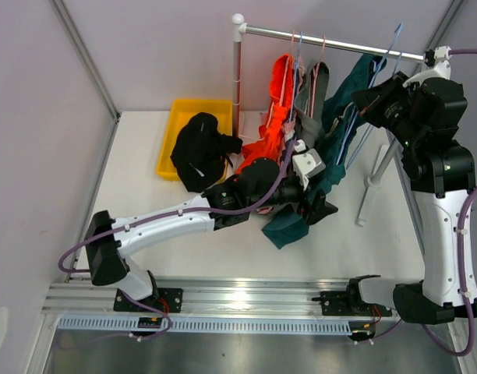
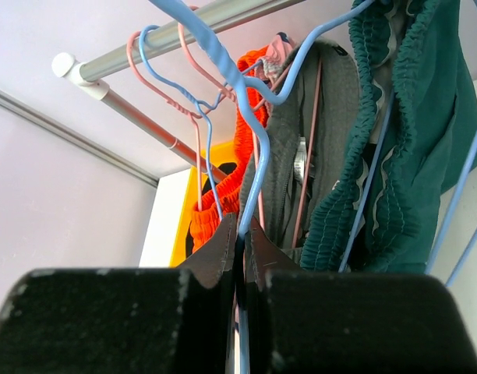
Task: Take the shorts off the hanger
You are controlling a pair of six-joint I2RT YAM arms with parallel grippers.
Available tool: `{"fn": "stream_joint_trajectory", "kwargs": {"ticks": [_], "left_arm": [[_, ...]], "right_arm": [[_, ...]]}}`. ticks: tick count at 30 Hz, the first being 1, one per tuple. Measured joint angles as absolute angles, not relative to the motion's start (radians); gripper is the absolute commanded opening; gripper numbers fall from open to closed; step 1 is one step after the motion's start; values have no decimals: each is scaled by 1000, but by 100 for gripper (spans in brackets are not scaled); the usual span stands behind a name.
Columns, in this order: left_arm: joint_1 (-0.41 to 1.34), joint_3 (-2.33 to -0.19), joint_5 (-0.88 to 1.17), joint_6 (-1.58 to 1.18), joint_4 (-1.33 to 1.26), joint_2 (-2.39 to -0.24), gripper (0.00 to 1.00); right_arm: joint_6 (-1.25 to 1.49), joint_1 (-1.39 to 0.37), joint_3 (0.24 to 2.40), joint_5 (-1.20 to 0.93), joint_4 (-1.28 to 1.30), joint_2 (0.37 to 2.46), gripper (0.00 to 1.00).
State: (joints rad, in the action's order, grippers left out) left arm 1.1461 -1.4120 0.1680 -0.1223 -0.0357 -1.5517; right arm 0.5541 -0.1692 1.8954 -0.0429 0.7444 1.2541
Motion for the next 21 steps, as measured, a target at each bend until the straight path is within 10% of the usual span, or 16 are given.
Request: {"fn": "stream_joint_trajectory", "kwargs": {"ticks": [5, 7, 21], "left_arm": [[1148, -1422, 139, -118, -38, -1597, 41], [1148, -1422, 124, -122, -39, -1612, 4], [1263, -1103, -27, -133, -116, -1451, 0]], "right_arm": [[561, -169, 1904, -47, 748, 1246, 0], [566, -169, 1906, -51, 751, 1243, 0], [625, -83, 1919, -142, 759, 1239, 0]]}}
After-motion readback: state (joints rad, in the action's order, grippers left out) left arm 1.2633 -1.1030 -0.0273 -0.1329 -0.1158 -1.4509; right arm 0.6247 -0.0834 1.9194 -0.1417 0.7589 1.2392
